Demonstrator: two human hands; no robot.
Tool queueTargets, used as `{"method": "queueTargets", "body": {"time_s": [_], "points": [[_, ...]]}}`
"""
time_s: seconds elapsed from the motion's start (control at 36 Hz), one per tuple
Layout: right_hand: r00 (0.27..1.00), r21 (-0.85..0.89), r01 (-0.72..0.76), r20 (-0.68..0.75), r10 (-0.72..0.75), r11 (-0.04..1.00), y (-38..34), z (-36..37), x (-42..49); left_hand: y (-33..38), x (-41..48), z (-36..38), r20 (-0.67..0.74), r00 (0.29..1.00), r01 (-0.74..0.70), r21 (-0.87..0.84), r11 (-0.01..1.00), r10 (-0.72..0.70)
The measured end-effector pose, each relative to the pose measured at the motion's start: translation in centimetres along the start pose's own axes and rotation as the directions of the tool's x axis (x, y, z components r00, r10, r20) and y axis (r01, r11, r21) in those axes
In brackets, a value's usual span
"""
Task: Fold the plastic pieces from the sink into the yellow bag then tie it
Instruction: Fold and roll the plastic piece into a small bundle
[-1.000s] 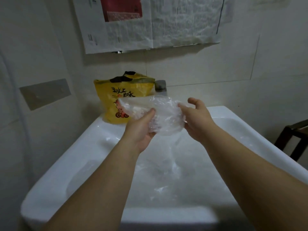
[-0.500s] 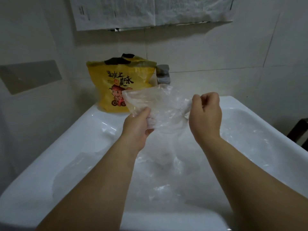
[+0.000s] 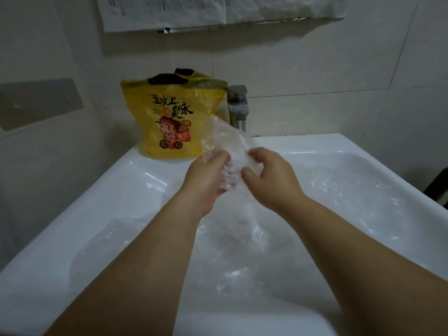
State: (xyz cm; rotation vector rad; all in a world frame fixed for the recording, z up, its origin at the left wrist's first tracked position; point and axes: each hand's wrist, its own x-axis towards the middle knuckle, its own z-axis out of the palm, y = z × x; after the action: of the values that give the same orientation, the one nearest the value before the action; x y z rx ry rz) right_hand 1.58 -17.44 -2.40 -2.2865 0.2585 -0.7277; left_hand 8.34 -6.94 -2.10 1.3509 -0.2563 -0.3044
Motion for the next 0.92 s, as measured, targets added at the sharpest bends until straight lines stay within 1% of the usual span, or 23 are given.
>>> {"method": "queueTargets", "body": {"time_s": [0.06, 0.14, 0.19, 0.28, 0.33, 0.39, 0.47, 0.5, 0.58, 0.64, 0.69, 0.75, 0.78, 0.83, 0.89, 0.92], "points": [[1.0, -0.006, 0.017, -0.017, -0.017, 1.0, 0.2, 0.1, 0.0, 0.0, 0.0, -0.1, 0.007, 1.0, 0.016, 0.012, 1.0, -0.016], [0.998, 0.128, -0.026, -0.05, 0.033, 0.991, 0.3, -0.3, 0.2, 0.0, 0.1, -0.3, 0.067, 0.997, 0.046, -0.023, 0.999, -0.044], [0.999, 0.183, -0.04, -0.026, 0.045, 0.982, 0.3, -0.3, 0.2, 0.2, 0.0, -0.3, 0.13, 0.99, 0.06, -0.038, 0.997, -0.055], [0.997, 0.191, -0.078, 0.028, 0.074, 0.978, 0.3, 0.0, 0.3, 0.4, -0.1, -0.4, 0.22, 0.975, 0.047, -0.108, 0.993, -0.022], [0.994, 0.203, -0.103, -0.002, 0.106, 0.974, 0.3, 0.1, 0.4, 0.4, 0.0, -0.6, 0.268, 0.964, 0.031, -0.126, 0.992, 0.004], [0.989, 0.266, -0.126, -0.04, 0.142, 0.956, 0.2, -0.1, 0.6, -0.1, 0.5, -0.9, 0.234, 0.972, 0.001, -0.041, 0.999, 0.009], [0.975, 0.419, -0.18, -0.043, 0.217, 0.89, -0.1, -0.4, 0.8, -0.5, 0.4, -0.9, 0.155, 0.988, -0.028, 0.056, 0.998, 0.019], [0.971, 0.439, -0.189, -0.049, 0.233, 0.879, -0.1, -0.5, 0.9, -0.5, 0.3, -0.8, 0.108, 0.994, -0.033, 0.078, 0.996, 0.024], [0.968, 0.455, -0.178, -0.081, 0.239, 0.873, 0.0, -0.5, 0.9, -0.9, 0.9, -1.2, -0.108, 0.993, -0.027, 0.095, 0.995, 0.037], [0.974, 0.443, -0.148, -0.091, 0.208, 0.884, -0.1, -0.5, 0.7, -1.0, 1.0, -1.4, -0.203, 0.978, -0.021, 0.137, 0.99, 0.048], [0.991, 0.372, -0.068, -0.084, 0.107, 0.926, 0.0, -0.3, 0.5, -1.1, 0.9, -1.3, -0.198, 0.98, -0.002, 0.164, 0.986, 0.035], [1.0, 0.228, 0.026, -0.016, -0.023, 0.973, -0.1, -0.1, 0.2, -0.8, 0.4, -0.8, -0.161, 0.987, 0.014, 0.16, 0.987, 0.012], [0.996, 0.164, 0.063, 0.047, -0.072, 0.984, -0.2, 0.1, 0.0, -0.6, 0.4, -0.6, -0.155, 0.988, 0.026, 0.126, 0.992, -0.007], [0.975, 0.083, 0.099, 0.191, -0.113, 0.992, -0.3, 0.4, -0.3, -0.2, 0.3, -0.5, -0.115, 0.991, 0.062, -0.013, 0.998, -0.063], [0.948, 0.016, 0.123, 0.295, -0.123, 0.992, -0.4, 0.6, -0.7, 0.5, 0.0, -0.4, 0.001, 0.997, 0.08, -0.16, 0.984, -0.081], [0.941, -0.014, 0.142, 0.313, -0.131, 0.99, -0.4, 0.6, -0.8, 0.9, -0.2, -0.4, 0.067, 0.995, 0.088, -0.221, 0.971, -0.075]]}}
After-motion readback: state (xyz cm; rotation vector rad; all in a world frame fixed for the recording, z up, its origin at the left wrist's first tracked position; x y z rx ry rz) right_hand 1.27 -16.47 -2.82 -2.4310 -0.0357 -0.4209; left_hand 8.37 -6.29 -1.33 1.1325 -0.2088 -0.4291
